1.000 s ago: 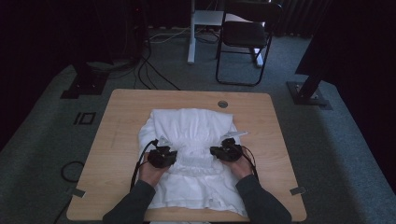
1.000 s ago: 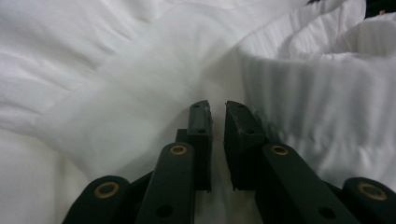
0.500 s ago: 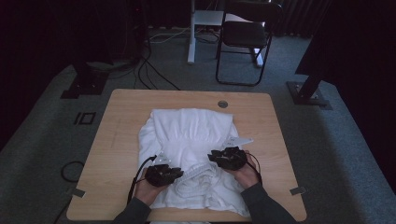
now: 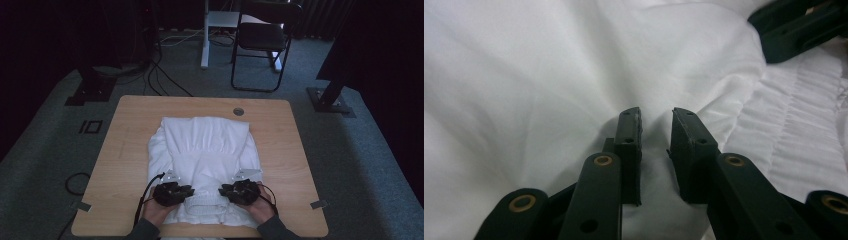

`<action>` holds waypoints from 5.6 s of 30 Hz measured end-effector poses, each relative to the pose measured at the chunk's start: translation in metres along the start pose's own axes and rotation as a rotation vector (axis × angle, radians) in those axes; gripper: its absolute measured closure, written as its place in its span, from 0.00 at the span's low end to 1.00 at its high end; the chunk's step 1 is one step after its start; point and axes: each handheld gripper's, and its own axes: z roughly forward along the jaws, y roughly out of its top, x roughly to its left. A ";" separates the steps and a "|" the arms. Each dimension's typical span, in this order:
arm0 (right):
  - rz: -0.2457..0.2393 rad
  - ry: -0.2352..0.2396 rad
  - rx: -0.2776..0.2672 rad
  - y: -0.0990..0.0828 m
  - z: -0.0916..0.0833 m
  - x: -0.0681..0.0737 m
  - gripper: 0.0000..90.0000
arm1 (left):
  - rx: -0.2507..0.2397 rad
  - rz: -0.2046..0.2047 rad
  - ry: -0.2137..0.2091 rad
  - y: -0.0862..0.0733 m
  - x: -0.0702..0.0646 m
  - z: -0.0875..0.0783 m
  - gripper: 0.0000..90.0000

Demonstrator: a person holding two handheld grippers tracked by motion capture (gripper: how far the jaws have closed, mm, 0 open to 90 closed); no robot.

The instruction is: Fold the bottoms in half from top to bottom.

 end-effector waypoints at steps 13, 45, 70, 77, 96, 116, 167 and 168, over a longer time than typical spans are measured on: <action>0.005 -0.003 -0.010 0.001 -0.005 -0.006 0.66 | -0.054 0.043 0.067 0.019 0.001 -0.019 0.67; 0.064 -0.282 -0.006 0.021 0.028 -0.087 0.54 | -0.067 -0.032 0.236 0.038 0.072 0.015 0.62; 0.035 -0.252 -0.021 -0.005 0.011 -0.059 0.54 | -0.063 -0.195 0.502 0.094 0.146 -0.002 0.29; 0.034 -0.248 -0.018 -0.005 0.011 -0.059 0.54 | -0.010 -0.236 0.448 0.081 0.163 0.012 0.28; 0.317 -0.345 -0.051 0.054 -0.001 -0.179 0.40 | -0.013 -0.213 0.377 0.083 0.162 0.013 0.52; 0.261 -0.375 -0.021 0.064 0.008 -0.182 0.98 | -0.219 -0.354 0.213 0.092 0.167 -0.014 0.95; 0.074 -0.351 0.050 -0.008 -0.020 -0.093 0.98 | -0.049 -0.075 0.277 0.018 0.081 -0.018 0.96; 0.082 -0.354 0.050 -0.005 -0.018 -0.096 0.98 | -0.050 -0.082 0.280 0.022 0.085 -0.016 0.96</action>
